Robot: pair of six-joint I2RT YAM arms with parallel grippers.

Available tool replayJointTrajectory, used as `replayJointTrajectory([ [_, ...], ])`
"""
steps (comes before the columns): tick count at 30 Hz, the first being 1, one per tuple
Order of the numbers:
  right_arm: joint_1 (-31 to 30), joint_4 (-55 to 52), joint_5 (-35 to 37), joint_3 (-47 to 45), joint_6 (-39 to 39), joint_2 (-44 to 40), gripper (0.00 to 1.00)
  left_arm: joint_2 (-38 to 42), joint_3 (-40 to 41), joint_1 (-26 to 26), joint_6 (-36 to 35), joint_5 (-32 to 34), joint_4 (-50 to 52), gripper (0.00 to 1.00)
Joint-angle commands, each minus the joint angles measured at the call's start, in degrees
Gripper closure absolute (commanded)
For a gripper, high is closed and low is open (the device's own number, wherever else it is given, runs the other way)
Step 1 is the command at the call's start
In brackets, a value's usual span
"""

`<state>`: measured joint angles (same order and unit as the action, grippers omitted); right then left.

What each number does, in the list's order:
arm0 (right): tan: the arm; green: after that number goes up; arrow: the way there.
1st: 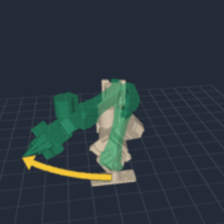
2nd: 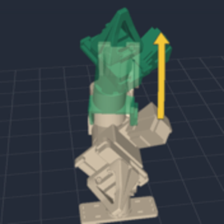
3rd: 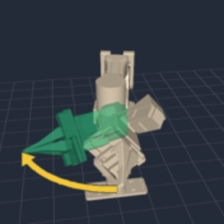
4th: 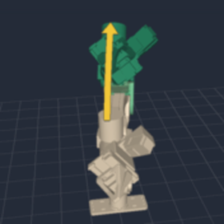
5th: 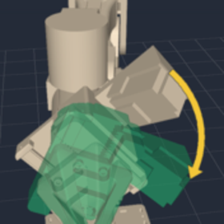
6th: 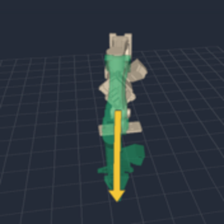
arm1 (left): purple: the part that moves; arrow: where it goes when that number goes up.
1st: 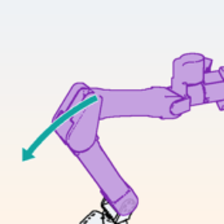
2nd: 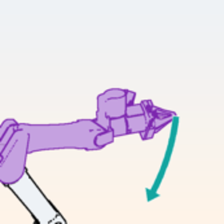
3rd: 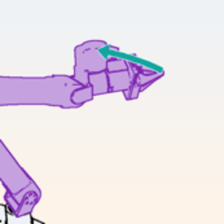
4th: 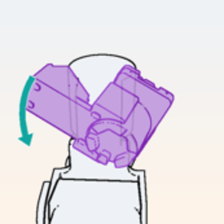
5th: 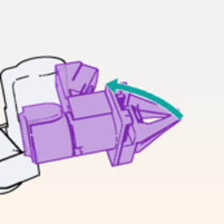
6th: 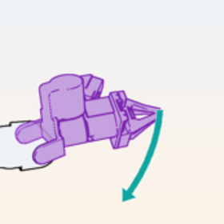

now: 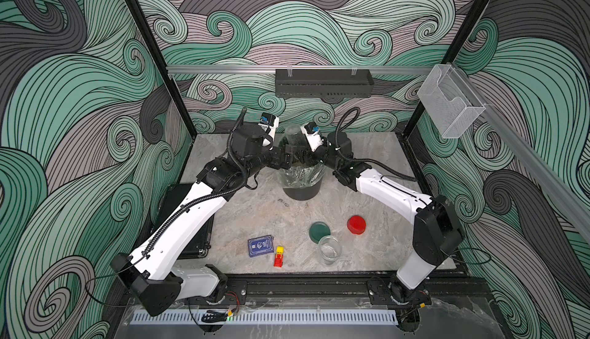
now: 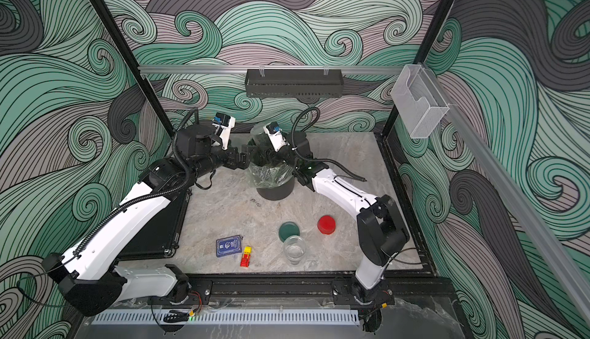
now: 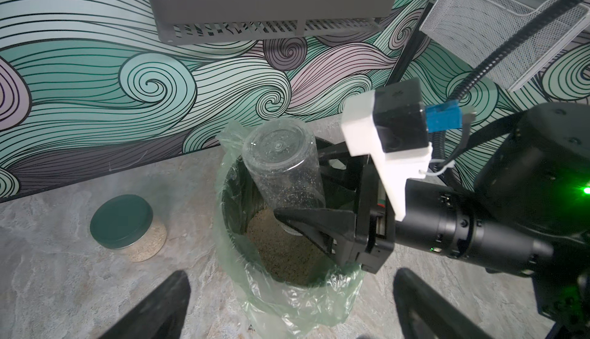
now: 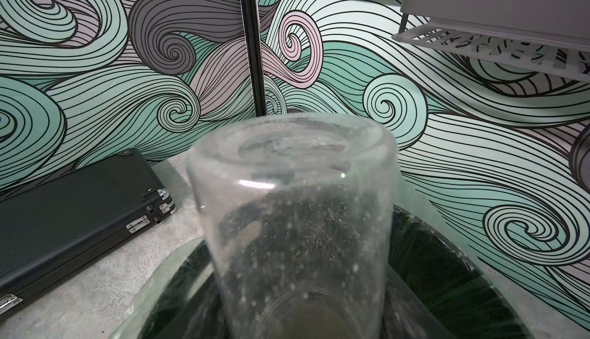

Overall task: Empty expired oatmeal from jars
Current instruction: Pour the expired oatmeal into the trash bin.

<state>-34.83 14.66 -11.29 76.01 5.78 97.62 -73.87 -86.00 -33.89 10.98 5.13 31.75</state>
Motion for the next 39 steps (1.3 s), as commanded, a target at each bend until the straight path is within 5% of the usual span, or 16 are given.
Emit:
replayJointTrajectory([
  [1, 0.7, 3.1, -0.8, -0.9, 0.6, -1.0, 0.83, 0.7, -1.8, -0.4, 0.5, 0.9, 0.2, 0.01],
  [39, 1.1, 4.3, -4.6, -2.5, 1.5, 1.4, 0.82, 0.1, -2.6, -0.4, 3.4, -2.3, 1.3, 0.02],
])
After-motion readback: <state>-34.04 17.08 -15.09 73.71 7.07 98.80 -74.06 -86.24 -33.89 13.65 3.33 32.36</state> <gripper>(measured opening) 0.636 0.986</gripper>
